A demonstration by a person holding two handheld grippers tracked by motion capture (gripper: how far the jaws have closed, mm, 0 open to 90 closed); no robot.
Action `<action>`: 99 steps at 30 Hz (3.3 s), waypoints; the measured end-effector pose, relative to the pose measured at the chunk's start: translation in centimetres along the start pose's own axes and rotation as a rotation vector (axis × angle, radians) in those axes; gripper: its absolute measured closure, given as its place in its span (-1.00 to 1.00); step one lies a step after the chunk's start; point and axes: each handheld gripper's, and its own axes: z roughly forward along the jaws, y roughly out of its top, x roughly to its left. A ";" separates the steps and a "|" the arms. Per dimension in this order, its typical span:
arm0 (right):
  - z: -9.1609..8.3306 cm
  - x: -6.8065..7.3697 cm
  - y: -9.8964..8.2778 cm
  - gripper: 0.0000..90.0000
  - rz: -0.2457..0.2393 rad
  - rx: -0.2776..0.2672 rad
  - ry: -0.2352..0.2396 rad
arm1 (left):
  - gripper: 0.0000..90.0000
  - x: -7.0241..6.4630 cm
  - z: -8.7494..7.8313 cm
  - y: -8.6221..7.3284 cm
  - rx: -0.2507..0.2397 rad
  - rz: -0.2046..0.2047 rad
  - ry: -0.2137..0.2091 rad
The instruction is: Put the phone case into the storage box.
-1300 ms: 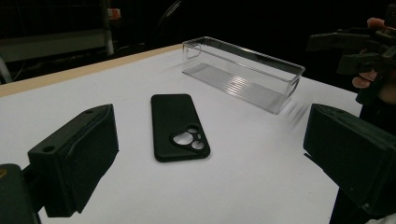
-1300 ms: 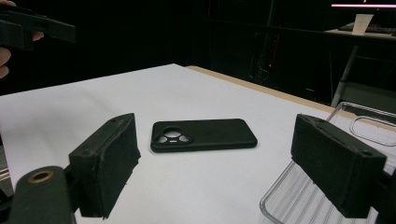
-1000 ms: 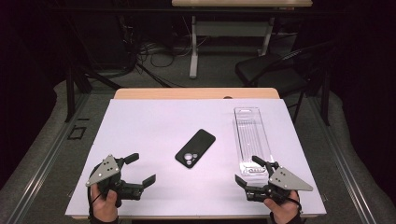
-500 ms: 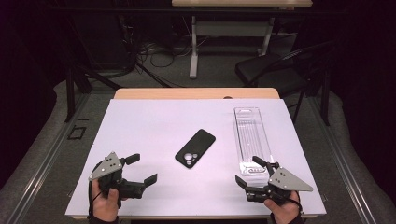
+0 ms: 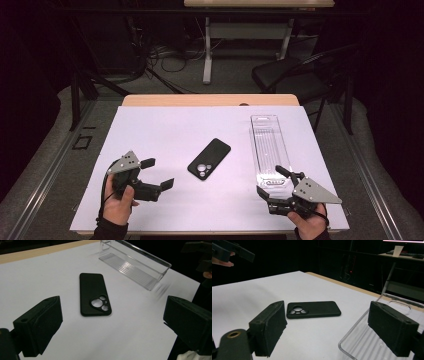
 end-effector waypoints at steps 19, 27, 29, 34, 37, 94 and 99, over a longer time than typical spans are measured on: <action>-0.9 -0.6 -0.9 -0.68 0.020 0.020 -0.030 | -0.99 0.6 2.2 3.9 0.104 0.001 -0.020; -0.7 -0.5 -1.2 -0.68 0.025 0.030 -0.034 | -0.99 0.9 2.7 4.3 0.132 0.007 -0.024; -0.7 -0.5 -1.2 -0.68 0.026 0.029 -0.036 | -0.99 0.9 2.8 4.4 0.147 0.025 -0.031; -0.7 -0.3 -1.2 -0.68 0.012 0.034 -0.039 | -0.99 0.8 3.3 4.5 0.176 0.045 -0.016; -0.6 -0.2 -1.3 -0.68 0.010 0.039 -0.032 | -0.99 0.7 3.7 4.6 0.189 0.040 -0.004; 0.0 0.0 -2.3 -0.68 0.004 0.073 -0.005 | -0.99 2.5 15.1 7.7 0.445 -0.014 0.112; 0.1 -0.1 -2.3 -0.68 0.008 0.079 -0.002 | -0.99 2.6 16.3 7.5 0.470 -0.026 0.113</action>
